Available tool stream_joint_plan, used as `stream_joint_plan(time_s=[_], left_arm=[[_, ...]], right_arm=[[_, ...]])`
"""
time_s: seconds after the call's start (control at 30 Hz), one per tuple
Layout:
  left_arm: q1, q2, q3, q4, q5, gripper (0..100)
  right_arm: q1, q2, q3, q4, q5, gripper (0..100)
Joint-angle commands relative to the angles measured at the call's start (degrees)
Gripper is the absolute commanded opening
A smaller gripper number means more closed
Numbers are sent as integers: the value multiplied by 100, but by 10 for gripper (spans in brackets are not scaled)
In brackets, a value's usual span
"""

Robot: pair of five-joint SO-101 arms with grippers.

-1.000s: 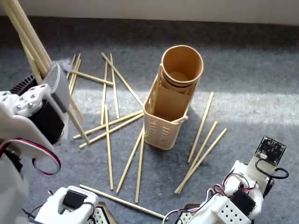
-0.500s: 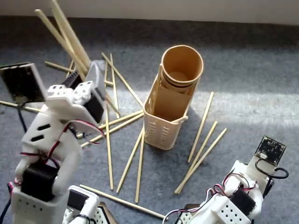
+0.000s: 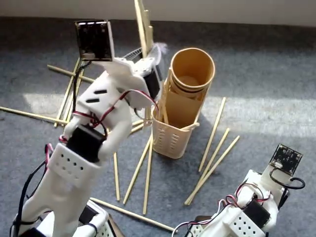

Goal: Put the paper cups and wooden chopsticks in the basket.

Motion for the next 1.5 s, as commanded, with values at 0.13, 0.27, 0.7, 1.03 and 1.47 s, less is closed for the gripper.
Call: stream_joint_plan(time_s=[0.13,0.27,0.7,1.03,1.47], left_arm=[[207,268,-347,-308,-290,3],[277,321,-356,-334,-290,3],[400,330,-1982,316,-273,4],[400,444,-2316,510,-273,4],[409,892,-1508,738,-290,8]], right_arm=[[-57,40,743,31,-44,255],[-57,40,743,31,-44,255],[-57,40,743,31,-44,255],[-57,40,743,31,-44,255],[-57,40,743,31,-44,255]])
